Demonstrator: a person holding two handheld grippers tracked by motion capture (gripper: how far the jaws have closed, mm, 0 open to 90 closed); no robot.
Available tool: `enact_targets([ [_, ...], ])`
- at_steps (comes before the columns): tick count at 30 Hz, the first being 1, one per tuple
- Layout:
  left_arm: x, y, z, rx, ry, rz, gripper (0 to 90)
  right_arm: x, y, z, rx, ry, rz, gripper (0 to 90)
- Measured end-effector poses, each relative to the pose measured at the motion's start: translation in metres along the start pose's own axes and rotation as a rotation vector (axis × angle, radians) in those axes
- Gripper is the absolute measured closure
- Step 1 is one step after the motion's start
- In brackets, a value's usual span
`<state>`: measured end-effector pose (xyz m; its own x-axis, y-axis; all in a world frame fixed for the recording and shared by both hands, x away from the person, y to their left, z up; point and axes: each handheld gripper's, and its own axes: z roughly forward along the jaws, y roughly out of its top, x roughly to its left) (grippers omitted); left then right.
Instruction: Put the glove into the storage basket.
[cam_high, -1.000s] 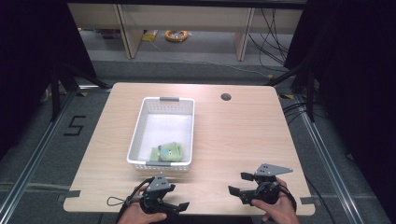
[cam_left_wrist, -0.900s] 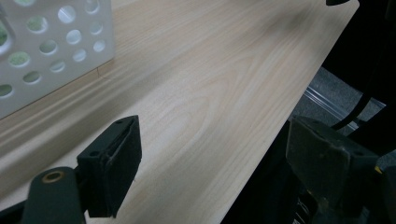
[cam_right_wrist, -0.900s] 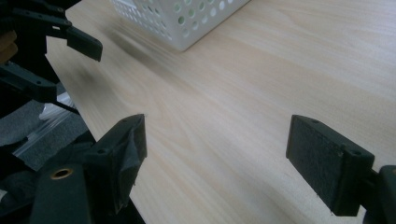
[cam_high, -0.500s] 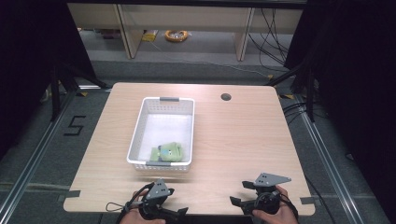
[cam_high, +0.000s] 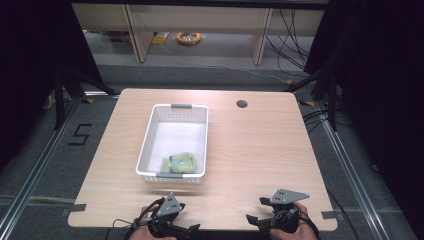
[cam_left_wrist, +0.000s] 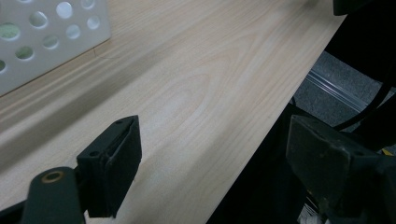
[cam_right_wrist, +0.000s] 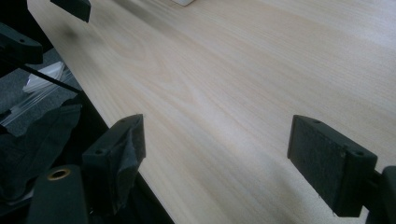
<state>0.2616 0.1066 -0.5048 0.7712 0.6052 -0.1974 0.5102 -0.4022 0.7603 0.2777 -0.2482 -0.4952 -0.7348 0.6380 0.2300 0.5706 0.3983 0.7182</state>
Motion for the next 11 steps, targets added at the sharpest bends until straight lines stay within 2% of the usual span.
enact_targets([
  [1,0.0001,-0.0001,0.0001,-0.001,0.001,-0.003,17.9,0.0002,-0.0001,0.0004,0.001,-0.007,-0.009,20.4],
  [2,0.0008,-0.0001,-0.0004,0.003,0.002,0.002,17.9,0.0018,-0.0004,0.0002,0.006,-0.005,0.011,20.4],
  [3,0.0009,-0.0001,-0.0004,0.003,0.002,0.001,17.9,0.0008,-0.0003,0.0003,-0.001,-0.042,-0.020,20.3],
  [5,0.0022,-0.0005,-0.0006,0.019,0.014,-0.003,17.9,0.0006,-0.0002,0.0002,-0.001,-0.044,-0.024,20.4],
  [6,0.0004,-0.0007,0.0009,-0.003,0.004,-0.032,17.9,0.0004,-0.0004,0.0008,-0.003,-0.032,-0.018,20.3],
  [7,0.0012,-0.0004,0.0007,-0.004,0.005,-0.015,17.9,-0.0001,-0.0003,0.0014,-0.003,-0.018,-0.021,20.2],
  [8,0.0036,-0.0003,0.0000,0.019,0.015,0.005,17.9,-0.0003,-0.0003,0.0014,-0.002,-0.020,-0.023,20.2],
  [9,0.0024,-0.0005,0.0003,0.004,0.008,-0.011,18.0,-0.0003,-0.0004,0.0012,0.001,-0.026,-0.018,20.2],
  [10,0.0045,-0.0001,-0.0011,0.024,0.005,0.010,18.0,-0.0004,-0.0004,0.0013,0.000,-0.027,-0.022,20.2],
  [11,0.0047,-0.0001,-0.0012,0.024,0.010,0.013,18.0,-0.0005,-0.0004,0.0013,-0.001,-0.028,-0.022,20.2],
])
